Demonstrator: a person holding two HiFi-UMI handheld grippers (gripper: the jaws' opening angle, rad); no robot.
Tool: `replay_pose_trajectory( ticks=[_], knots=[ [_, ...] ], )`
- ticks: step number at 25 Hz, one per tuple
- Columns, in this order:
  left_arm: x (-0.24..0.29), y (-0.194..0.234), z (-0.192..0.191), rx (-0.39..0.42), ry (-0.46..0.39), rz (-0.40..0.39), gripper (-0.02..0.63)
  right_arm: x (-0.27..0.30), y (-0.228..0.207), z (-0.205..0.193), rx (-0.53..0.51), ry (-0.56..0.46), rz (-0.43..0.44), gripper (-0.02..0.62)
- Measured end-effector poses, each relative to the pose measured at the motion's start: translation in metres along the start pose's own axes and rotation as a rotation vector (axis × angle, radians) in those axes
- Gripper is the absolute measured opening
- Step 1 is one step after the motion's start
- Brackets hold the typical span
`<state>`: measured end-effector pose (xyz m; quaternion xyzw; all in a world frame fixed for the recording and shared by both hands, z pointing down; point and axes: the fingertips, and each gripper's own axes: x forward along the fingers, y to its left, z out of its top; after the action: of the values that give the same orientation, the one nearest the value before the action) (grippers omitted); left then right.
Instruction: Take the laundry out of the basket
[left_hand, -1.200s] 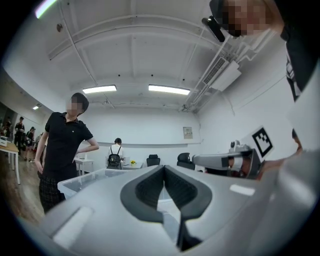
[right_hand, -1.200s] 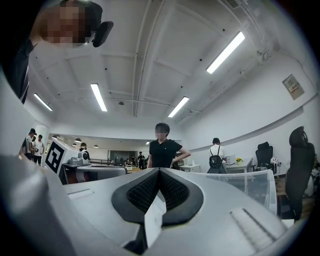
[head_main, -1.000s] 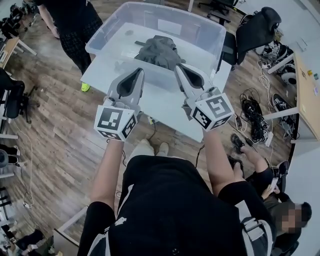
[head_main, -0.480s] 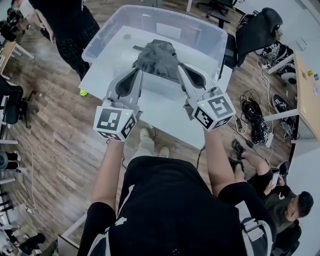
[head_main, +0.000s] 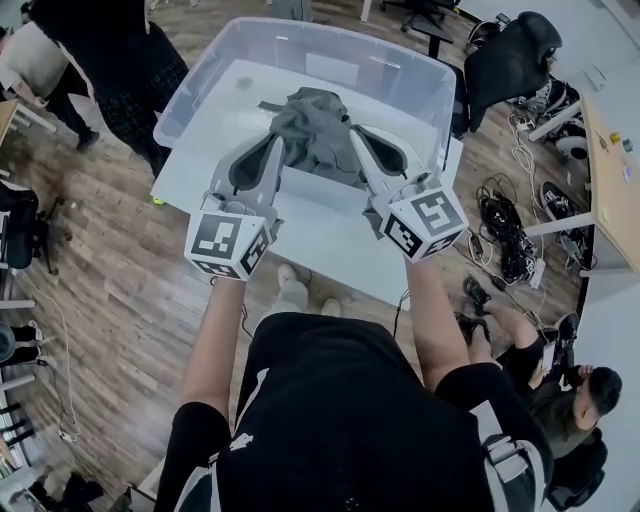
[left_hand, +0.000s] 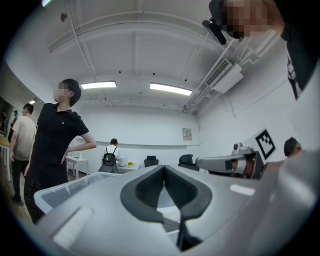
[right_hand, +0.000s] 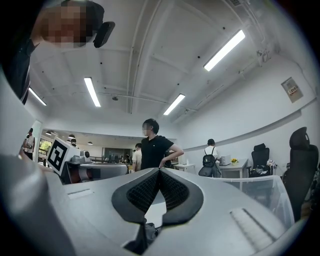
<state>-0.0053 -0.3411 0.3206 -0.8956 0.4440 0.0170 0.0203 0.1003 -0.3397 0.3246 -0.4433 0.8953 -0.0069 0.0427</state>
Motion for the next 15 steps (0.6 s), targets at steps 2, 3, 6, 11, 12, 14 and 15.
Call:
replay_pose_trajectory(
  ticks=[2,3,6,11,12,14,15],
  knots=[
    [0.007,0.007,0.001,-0.003,-0.004,-0.002,0.008,0.008,-0.005,0.000,-0.002,0.002,-0.002,0.000],
    [0.011,0.010,0.002,-0.004,-0.005,-0.005,0.008,0.011,-0.007,0.000,-0.003,0.004,-0.004,0.000],
    [0.020,0.017,0.003,-0.001,-0.005,-0.015,0.008,0.023,-0.013,0.000,-0.001,0.005,-0.011,0.000],
    [0.032,0.035,0.007,-0.001,-0.011,-0.016,0.008,0.044,-0.018,0.003,-0.007,0.004,-0.008,0.000],
    [0.033,0.038,0.008,0.000,-0.013,-0.016,0.008,0.047,-0.019,0.004,-0.008,0.005,-0.009,0.000],
    [0.036,0.045,0.009,0.002,-0.013,-0.017,0.008,0.053,-0.022,0.003,-0.009,0.009,-0.012,0.000],
    [0.037,0.048,0.008,0.001,-0.012,-0.017,0.008,0.056,-0.023,0.002,-0.010,0.012,-0.015,0.000]
  ],
)
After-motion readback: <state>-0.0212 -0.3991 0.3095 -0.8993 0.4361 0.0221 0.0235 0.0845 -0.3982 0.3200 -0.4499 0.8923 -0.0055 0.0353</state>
